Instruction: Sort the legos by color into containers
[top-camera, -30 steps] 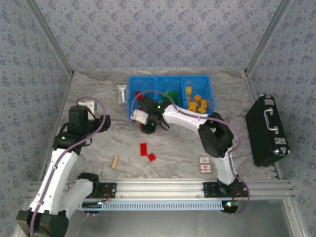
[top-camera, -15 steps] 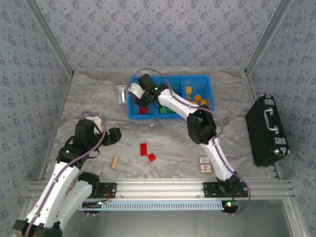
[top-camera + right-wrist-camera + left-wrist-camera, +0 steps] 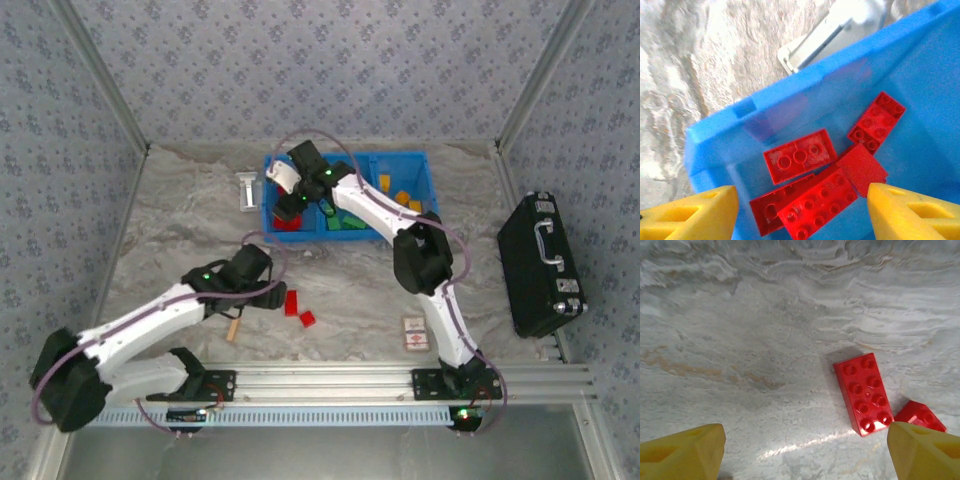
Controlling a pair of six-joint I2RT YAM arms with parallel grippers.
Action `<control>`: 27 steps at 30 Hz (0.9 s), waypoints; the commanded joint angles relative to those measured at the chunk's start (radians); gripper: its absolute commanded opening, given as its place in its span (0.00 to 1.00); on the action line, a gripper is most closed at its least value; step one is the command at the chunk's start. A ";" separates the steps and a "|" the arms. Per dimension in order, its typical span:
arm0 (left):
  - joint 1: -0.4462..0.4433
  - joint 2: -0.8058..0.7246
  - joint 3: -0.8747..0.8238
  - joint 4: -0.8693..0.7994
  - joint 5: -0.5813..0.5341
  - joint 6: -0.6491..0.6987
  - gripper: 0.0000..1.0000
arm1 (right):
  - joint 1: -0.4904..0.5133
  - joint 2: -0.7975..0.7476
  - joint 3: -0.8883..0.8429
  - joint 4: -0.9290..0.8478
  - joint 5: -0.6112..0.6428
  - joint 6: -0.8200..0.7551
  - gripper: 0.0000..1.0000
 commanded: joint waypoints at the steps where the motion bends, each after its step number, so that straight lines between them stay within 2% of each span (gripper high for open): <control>1: -0.040 0.073 0.046 0.064 -0.082 -0.101 0.84 | -0.004 -0.117 -0.065 0.017 -0.024 -0.009 0.70; 11: -0.115 0.296 0.155 0.082 -0.062 -0.128 0.82 | -0.060 -0.322 -0.306 0.112 0.015 0.046 0.70; 14: -0.139 0.367 0.200 0.041 -0.081 -0.161 0.80 | -0.084 -0.363 -0.351 0.130 0.023 0.066 0.70; 17: -0.159 0.413 0.217 -0.013 -0.131 -0.231 0.76 | -0.117 -0.406 -0.387 0.141 0.029 0.088 0.70; 23: -0.178 0.451 0.212 -0.040 -0.146 -0.314 0.68 | -0.181 -0.496 -0.473 0.145 0.032 0.110 0.70; 27: -0.193 0.483 0.216 -0.032 -0.133 -0.328 0.56 | -0.212 -0.555 -0.531 0.151 0.031 0.125 0.70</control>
